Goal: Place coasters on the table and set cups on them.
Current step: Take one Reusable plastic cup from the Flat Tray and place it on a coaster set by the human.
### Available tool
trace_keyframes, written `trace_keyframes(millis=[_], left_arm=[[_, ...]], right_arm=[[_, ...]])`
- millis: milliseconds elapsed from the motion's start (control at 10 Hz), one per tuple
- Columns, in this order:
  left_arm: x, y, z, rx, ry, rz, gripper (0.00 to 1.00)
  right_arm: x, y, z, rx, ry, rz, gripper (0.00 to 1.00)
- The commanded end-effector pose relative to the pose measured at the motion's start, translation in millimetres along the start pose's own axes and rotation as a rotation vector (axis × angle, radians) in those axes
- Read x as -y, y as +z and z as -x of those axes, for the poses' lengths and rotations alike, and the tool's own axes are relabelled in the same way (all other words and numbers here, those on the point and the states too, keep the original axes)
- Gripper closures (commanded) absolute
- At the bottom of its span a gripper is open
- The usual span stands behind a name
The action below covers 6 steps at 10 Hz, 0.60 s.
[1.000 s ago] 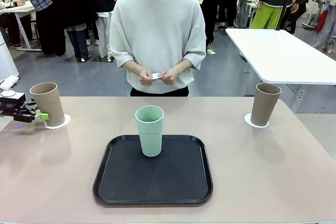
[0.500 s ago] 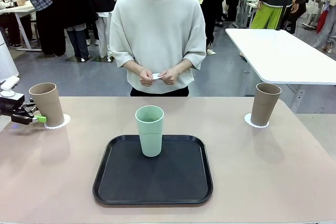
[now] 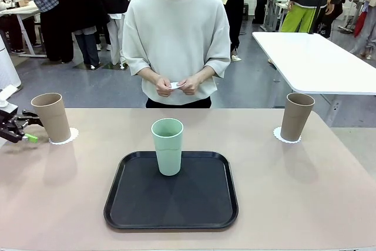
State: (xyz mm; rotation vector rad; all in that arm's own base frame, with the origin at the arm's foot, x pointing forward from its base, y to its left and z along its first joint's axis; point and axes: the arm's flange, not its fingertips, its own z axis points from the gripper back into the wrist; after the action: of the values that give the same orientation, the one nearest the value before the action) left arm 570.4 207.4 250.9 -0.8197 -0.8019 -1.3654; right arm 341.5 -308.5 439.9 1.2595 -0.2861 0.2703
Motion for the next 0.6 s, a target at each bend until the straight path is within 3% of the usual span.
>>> trace_keyframes(millis=[0,200,400,500], left_arm=[[11,20,-20,-0.070,-0.029,-0.043,0.00],[29,47,-53,-0.175,-0.048,-0.112,0.00],[62,72,-111,-0.344,-0.127,-0.182,0.00],[75,77,-139,-0.381,-0.182,-0.197,0.00]], right_arm=[[-1,-1,1,0.011,0.004,0.000,0.00],[-1,-1,1,0.011,0.004,0.000,0.00],[-1,-1,1,0.011,0.004,0.000,0.00],[-1,-1,1,0.011,0.004,0.000,0.00]])
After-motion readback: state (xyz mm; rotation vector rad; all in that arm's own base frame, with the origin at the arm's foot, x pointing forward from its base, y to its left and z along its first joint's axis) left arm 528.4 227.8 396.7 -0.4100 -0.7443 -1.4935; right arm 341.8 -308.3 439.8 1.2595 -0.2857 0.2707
